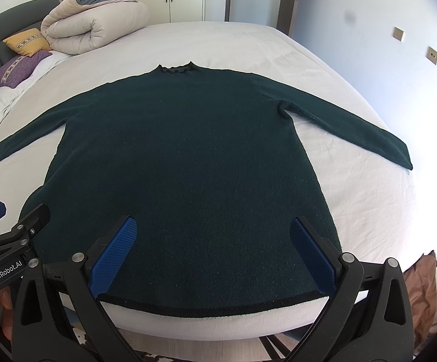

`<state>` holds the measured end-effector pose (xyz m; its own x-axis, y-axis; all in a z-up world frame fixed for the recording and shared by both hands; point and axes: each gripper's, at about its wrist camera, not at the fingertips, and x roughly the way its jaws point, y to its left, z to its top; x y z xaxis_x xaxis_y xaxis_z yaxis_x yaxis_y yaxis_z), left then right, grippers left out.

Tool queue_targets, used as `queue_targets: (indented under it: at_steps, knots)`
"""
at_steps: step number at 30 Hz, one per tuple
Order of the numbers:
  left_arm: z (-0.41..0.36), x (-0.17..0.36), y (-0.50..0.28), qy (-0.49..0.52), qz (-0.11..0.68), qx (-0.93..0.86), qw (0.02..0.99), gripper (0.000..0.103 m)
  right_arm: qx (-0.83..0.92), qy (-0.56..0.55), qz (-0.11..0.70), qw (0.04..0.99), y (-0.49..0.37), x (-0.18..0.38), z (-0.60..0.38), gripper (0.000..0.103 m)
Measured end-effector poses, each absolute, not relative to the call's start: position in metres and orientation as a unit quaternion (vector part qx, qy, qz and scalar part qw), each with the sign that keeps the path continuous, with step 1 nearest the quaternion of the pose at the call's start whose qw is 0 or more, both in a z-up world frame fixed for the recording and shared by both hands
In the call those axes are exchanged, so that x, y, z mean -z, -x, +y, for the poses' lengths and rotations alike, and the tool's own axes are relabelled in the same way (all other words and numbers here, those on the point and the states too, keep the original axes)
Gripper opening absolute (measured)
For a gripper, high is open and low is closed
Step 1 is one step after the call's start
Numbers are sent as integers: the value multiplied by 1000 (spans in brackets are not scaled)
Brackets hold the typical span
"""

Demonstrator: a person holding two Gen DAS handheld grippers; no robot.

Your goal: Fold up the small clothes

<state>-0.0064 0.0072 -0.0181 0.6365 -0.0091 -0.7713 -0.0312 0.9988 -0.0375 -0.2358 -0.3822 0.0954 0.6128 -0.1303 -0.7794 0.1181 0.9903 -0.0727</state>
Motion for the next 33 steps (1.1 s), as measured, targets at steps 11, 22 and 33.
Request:
queue_targets:
  at_steps: [11, 22, 33]
  knots:
    - [7, 21, 6, 22, 430, -7, 902, 103, 71, 6, 437, 897, 235, -91, -381, 103]
    - [3, 25, 6, 19, 429, 4, 903, 103, 69, -10, 437, 897, 234, -90, -388, 103]
    - [-10, 27, -31, 21, 448, 25, 894, 103, 168, -345, 288, 877, 243, -98, -637, 103]
